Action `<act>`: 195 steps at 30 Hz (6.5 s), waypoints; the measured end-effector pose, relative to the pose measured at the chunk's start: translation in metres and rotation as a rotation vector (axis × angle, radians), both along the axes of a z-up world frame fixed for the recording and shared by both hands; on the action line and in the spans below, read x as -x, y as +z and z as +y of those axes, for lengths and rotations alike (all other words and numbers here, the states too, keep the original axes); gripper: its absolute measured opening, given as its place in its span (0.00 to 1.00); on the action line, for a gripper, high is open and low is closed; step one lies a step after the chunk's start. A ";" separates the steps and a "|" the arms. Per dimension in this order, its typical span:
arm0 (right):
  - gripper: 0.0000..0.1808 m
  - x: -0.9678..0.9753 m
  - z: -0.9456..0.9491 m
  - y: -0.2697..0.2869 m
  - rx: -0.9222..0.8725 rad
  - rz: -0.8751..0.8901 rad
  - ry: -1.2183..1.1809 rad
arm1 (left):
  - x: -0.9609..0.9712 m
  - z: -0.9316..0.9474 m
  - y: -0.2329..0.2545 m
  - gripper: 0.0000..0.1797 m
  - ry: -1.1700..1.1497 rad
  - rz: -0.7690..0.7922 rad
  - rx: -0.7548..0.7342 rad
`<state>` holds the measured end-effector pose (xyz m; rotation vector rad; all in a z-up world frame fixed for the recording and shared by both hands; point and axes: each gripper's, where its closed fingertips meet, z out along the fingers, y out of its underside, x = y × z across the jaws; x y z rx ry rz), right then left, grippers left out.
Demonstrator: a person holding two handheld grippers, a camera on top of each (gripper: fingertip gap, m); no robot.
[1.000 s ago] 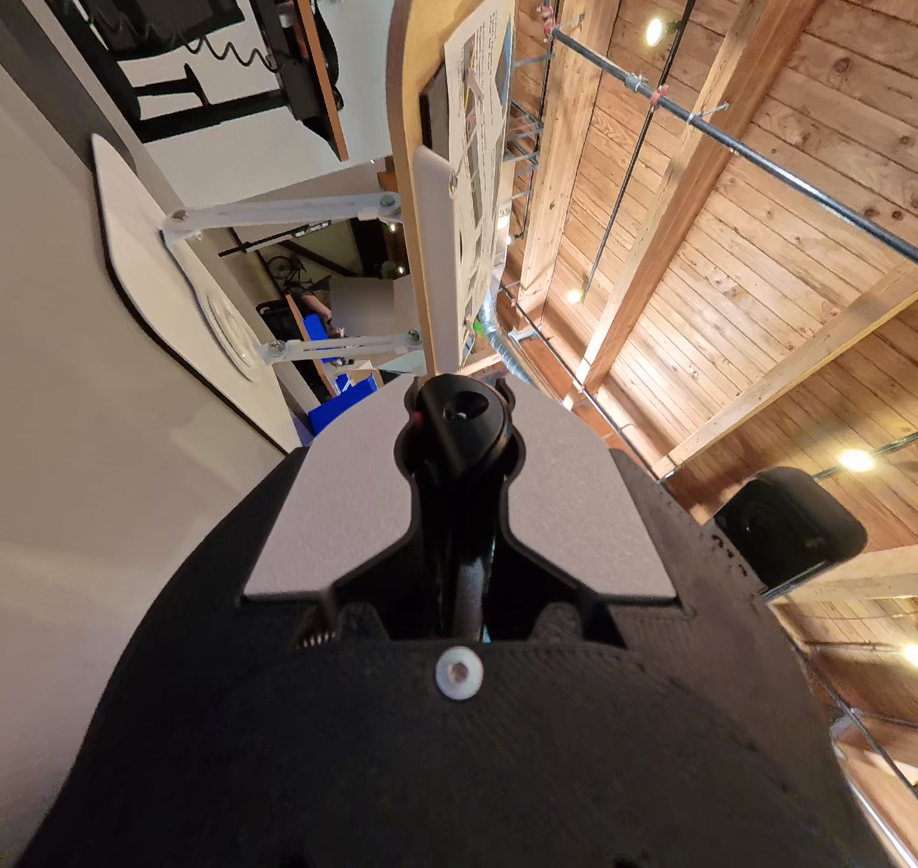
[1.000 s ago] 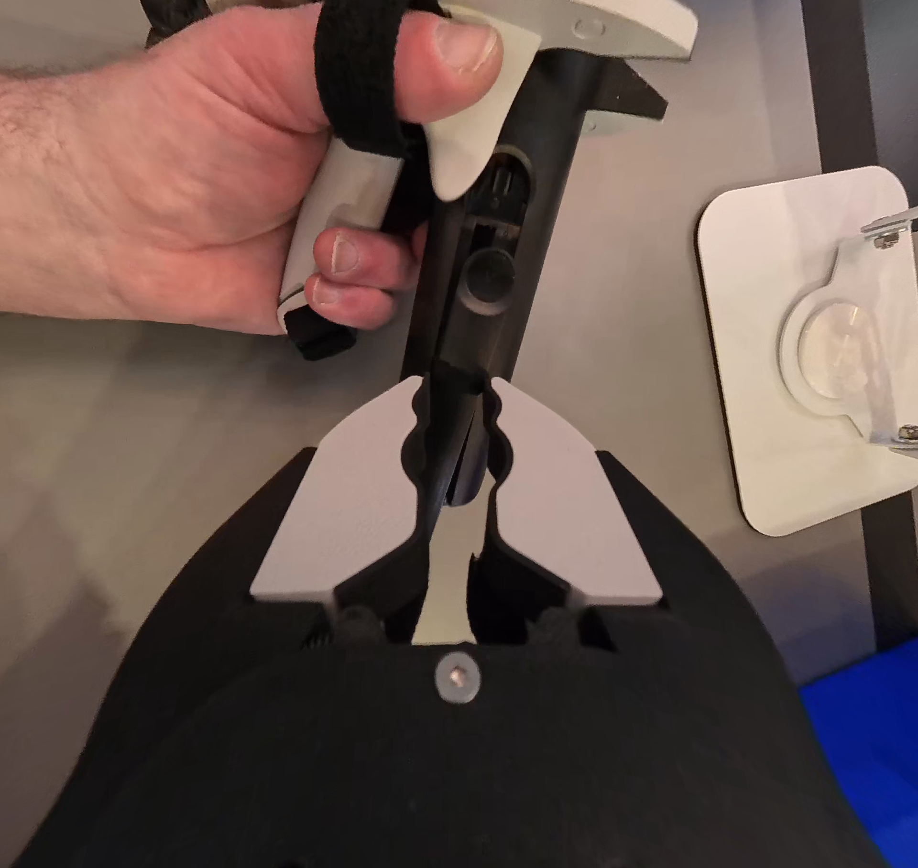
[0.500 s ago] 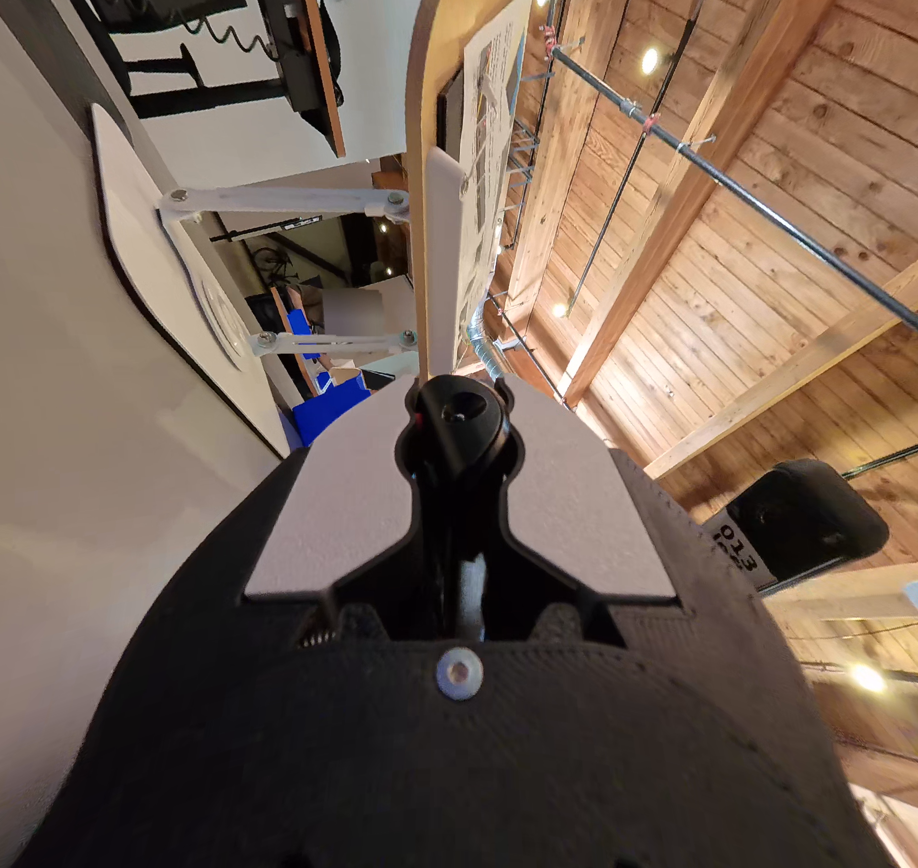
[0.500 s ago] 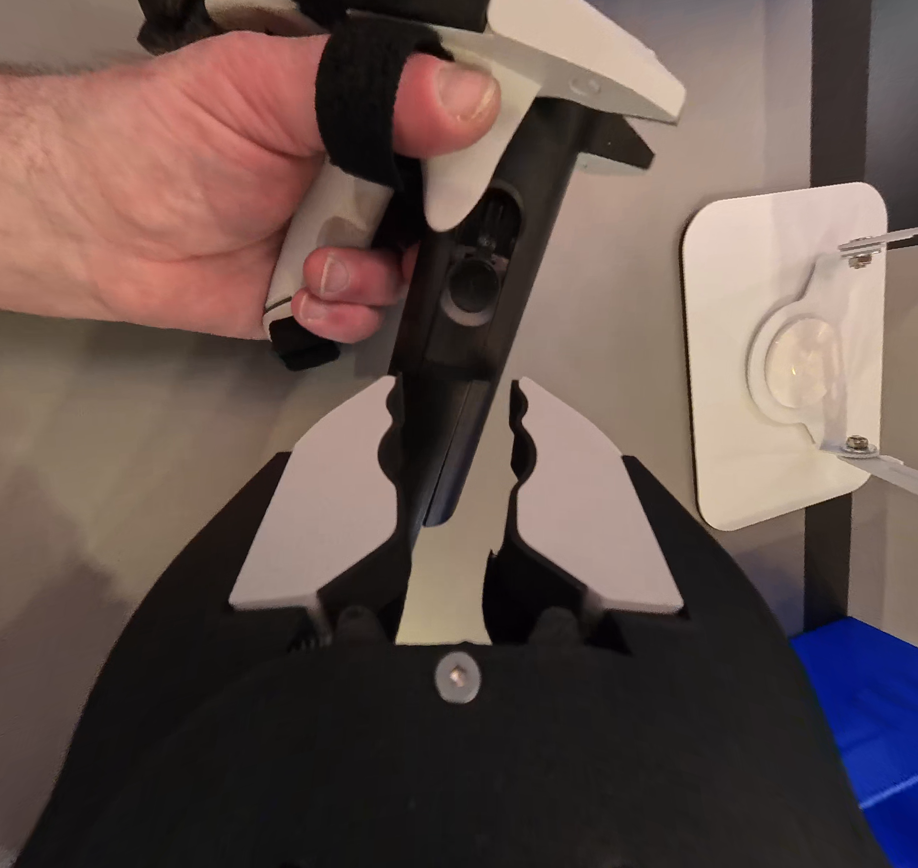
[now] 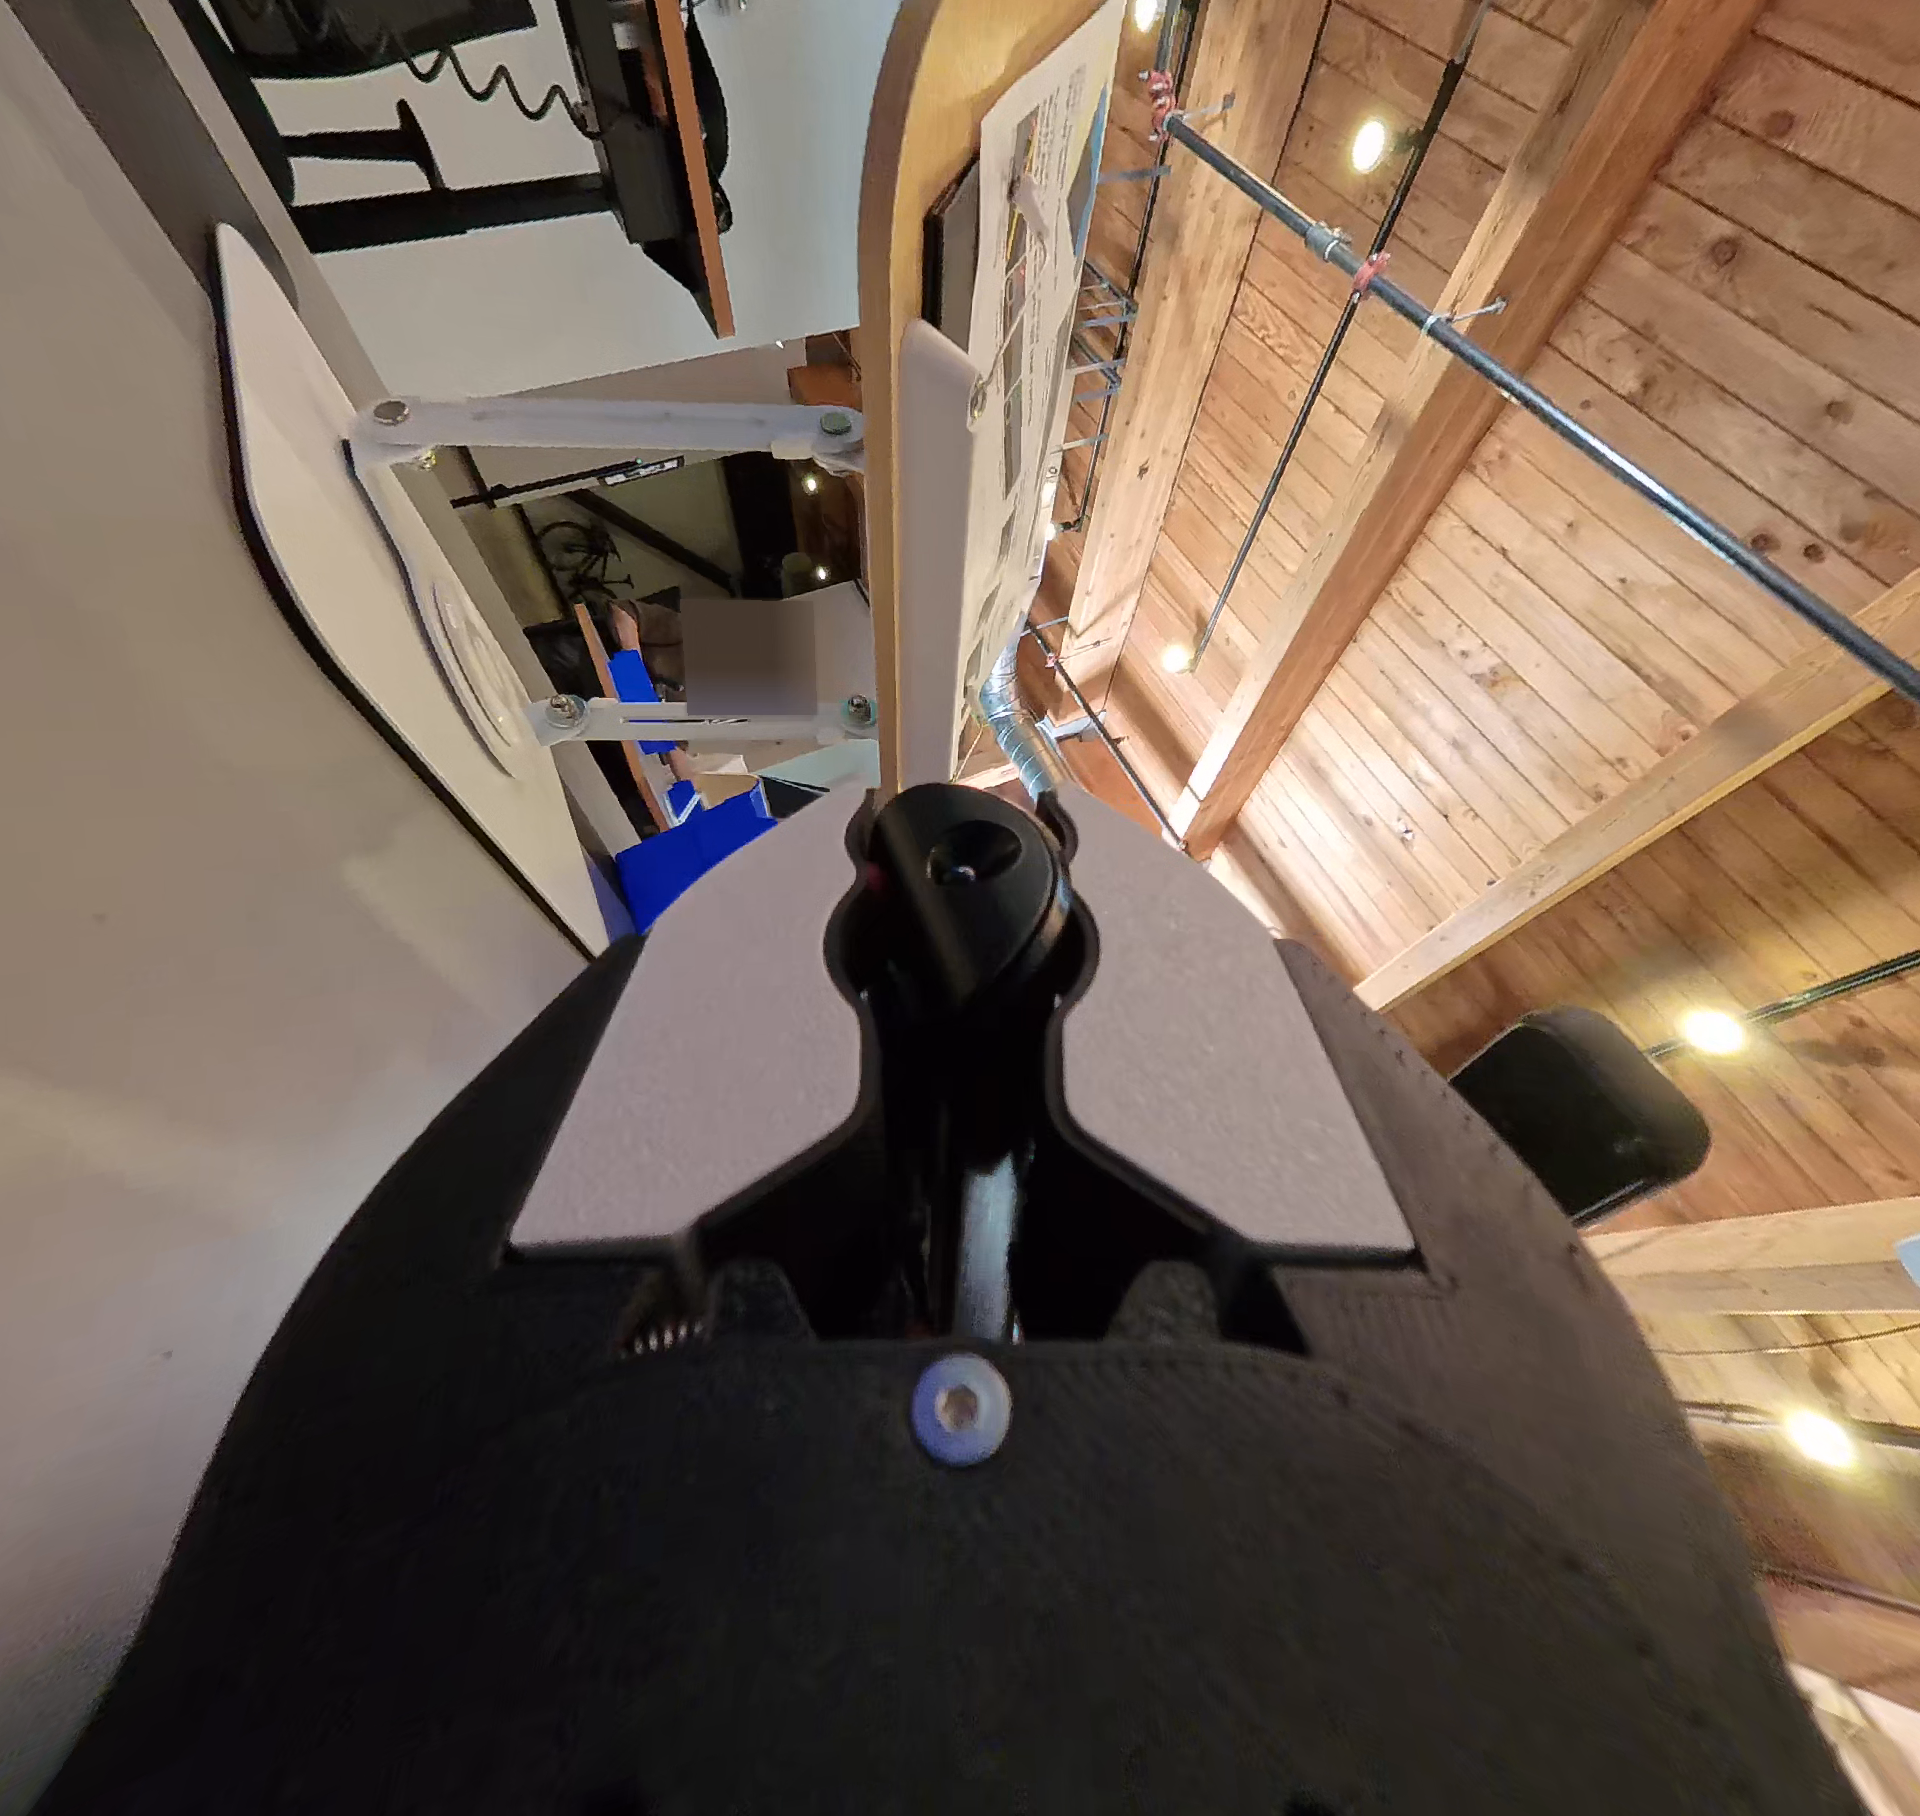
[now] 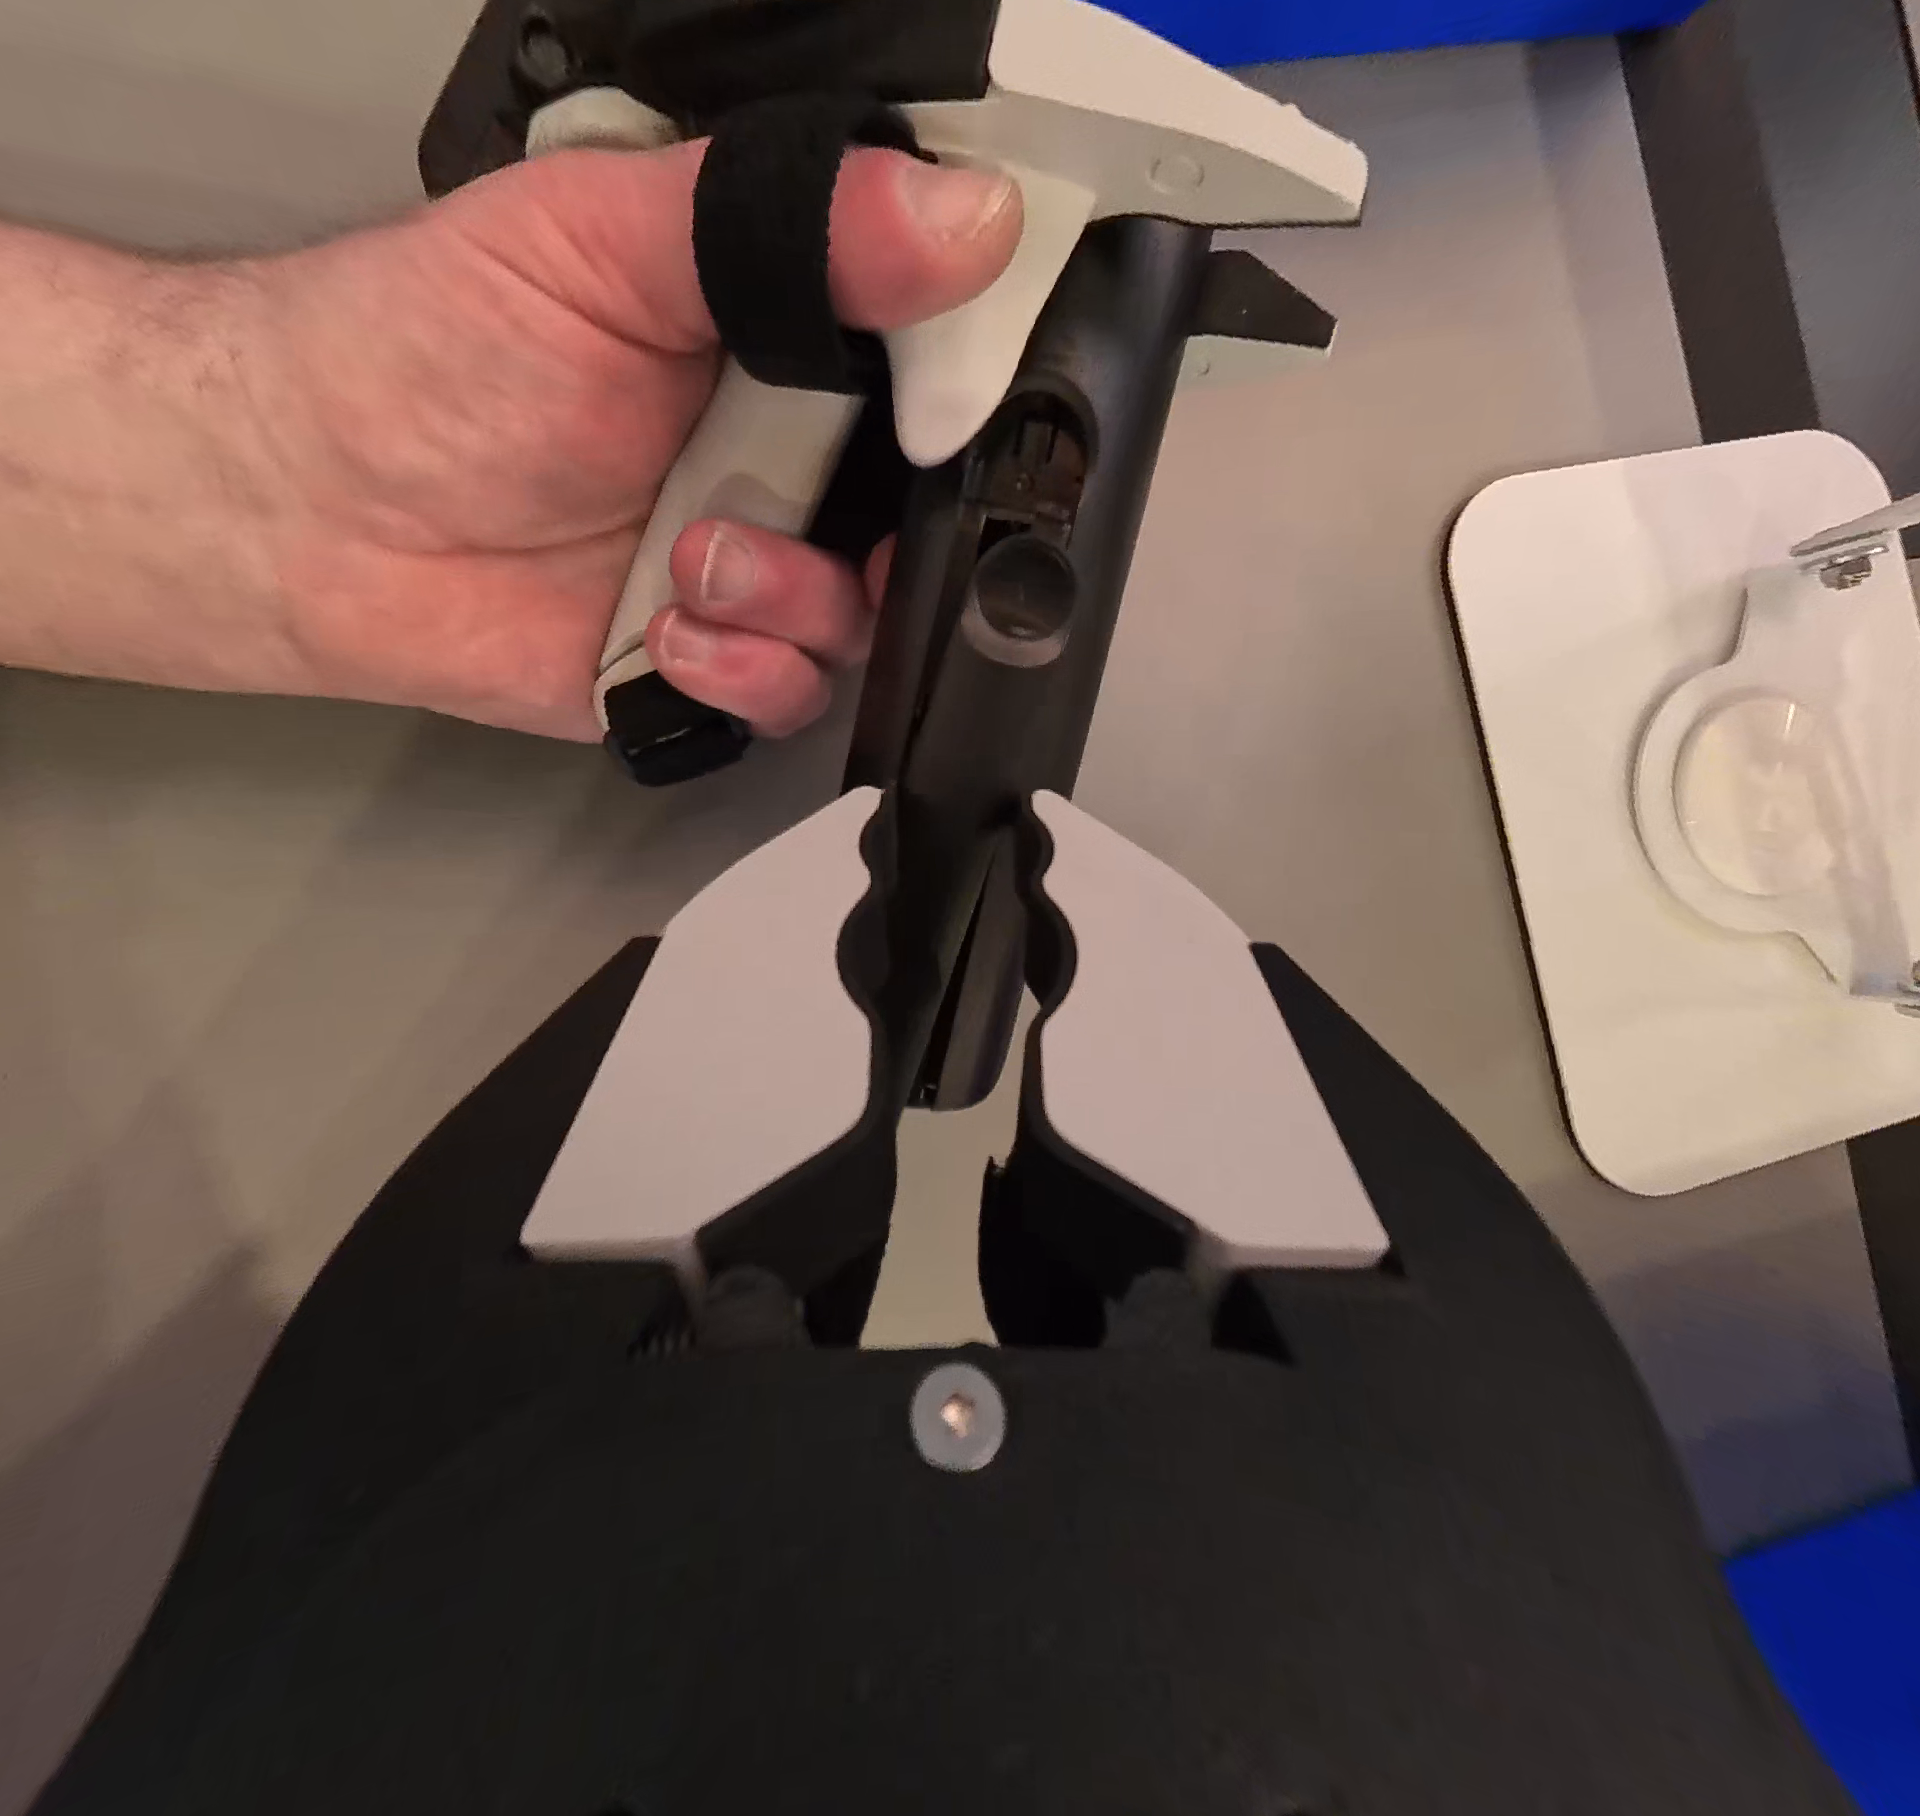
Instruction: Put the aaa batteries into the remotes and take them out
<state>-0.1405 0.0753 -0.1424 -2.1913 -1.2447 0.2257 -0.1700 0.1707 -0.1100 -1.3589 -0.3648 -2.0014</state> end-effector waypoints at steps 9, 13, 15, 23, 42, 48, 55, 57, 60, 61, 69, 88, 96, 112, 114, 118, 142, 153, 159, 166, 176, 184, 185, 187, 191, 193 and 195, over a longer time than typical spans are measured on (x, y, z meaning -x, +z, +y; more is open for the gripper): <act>0.11 0.009 0.012 0.002 -0.050 -0.099 0.039 | -0.008 -0.005 -0.001 0.16 -0.027 0.029 -0.013; 0.20 0.014 0.015 0.005 -0.011 -0.103 0.037 | -0.002 -0.001 -0.001 0.16 -0.009 -0.005 0.004; 0.21 0.015 0.015 0.005 0.024 -0.069 0.028 | 0.002 0.002 -0.002 0.16 -0.001 -0.027 0.021; 0.26 -0.017 0.002 0.039 -0.054 0.081 -0.041 | 0.008 0.004 0.001 0.16 0.002 -0.063 0.029; 0.41 -0.018 -0.040 0.060 0.142 1.529 0.048 | -0.006 -0.029 0.056 0.15 -0.091 -0.318 -0.106; 0.39 -0.010 -0.048 0.066 0.121 1.560 0.153 | -0.013 -0.033 0.054 0.14 -0.111 -0.291 -0.121; 0.36 -0.018 -0.050 0.052 0.026 1.222 0.059 | -0.029 -0.048 0.062 0.14 -0.151 -0.130 -0.279; 0.25 -0.025 -0.053 0.047 0.014 1.039 0.020 | -0.036 -0.060 0.070 0.14 -0.205 -0.114 -0.350; 0.12 -0.033 -0.068 0.044 0.086 0.916 0.025 | -0.055 -0.088 0.082 0.14 -0.307 -0.088 -0.450; 0.10 -0.036 -0.075 0.046 0.114 0.909 0.026 | -0.060 -0.094 0.085 0.14 -0.314 -0.069 -0.478; 0.00 -0.053 -0.096 0.072 0.058 0.895 -0.055 | -0.101 -0.127 0.096 0.13 -0.380 -0.015 -0.558; 0.13 -0.216 -0.047 0.098 0.042 0.891 -0.375 | -0.102 -0.137 0.103 0.25 -0.393 0.355 -0.932; 0.14 -0.318 0.010 -0.021 0.538 0.743 -0.751 | -0.041 -0.109 0.081 0.13 -0.288 0.569 -0.998; 0.20 -0.293 -0.009 0.058 0.131 0.647 -0.735 | 0.146 0.037 0.070 0.31 0.061 1.384 -0.870; 0.20 -0.265 -0.022 0.066 0.068 0.617 -0.666 | 0.174 0.072 0.054 0.33 0.020 1.600 -0.782; 0.18 -0.200 -0.042 0.060 0.052 0.603 -0.488 | 0.188 0.118 0.005 0.35 -0.214 1.749 -0.557; 0.23 -0.032 -0.046 0.063 0.109 0.790 -0.033 | 0.189 0.145 -0.052 0.27 -0.183 1.919 -0.519; 0.43 0.085 0.028 0.091 0.070 0.882 0.195 | 0.080 -0.007 0.103 0.27 0.065 1.396 -0.988; 0.34 0.097 0.018 0.071 -0.153 0.710 0.115 | 0.016 -0.063 0.106 0.27 -0.054 1.082 -0.914; 0.15 0.067 -0.014 0.071 -0.076 0.734 0.216 | -0.007 -0.096 0.111 0.32 -0.101 0.991 -1.008; 0.13 0.040 -0.079 0.023 0.290 0.635 0.548 | -0.017 -0.135 0.110 0.14 -0.516 0.855 -1.144; 0.26 0.034 -0.041 0.038 0.162 0.883 0.360 | -0.026 -0.119 0.060 0.13 -0.572 1.159 -1.133; 0.20 0.030 -0.036 0.045 0.120 0.911 0.334 | -0.027 -0.119 0.053 0.13 -0.587 1.184 -1.132; 0.12 0.028 -0.029 0.046 0.108 0.908 0.295 | -0.032 -0.120 0.044 0.13 -0.596 1.202 -1.130; 0.14 0.032 -0.021 0.026 0.144 0.861 0.261 | -0.038 -0.114 0.029 0.13 -0.614 1.211 -1.110; 0.13 0.034 -0.019 0.025 0.169 0.894 0.262 | -0.038 -0.109 0.027 0.13 -0.604 1.191 -1.068; 0.13 0.034 -0.017 0.025 0.170 0.887 0.250 | -0.038 -0.105 0.027 0.13 -0.595 1.179 -1.052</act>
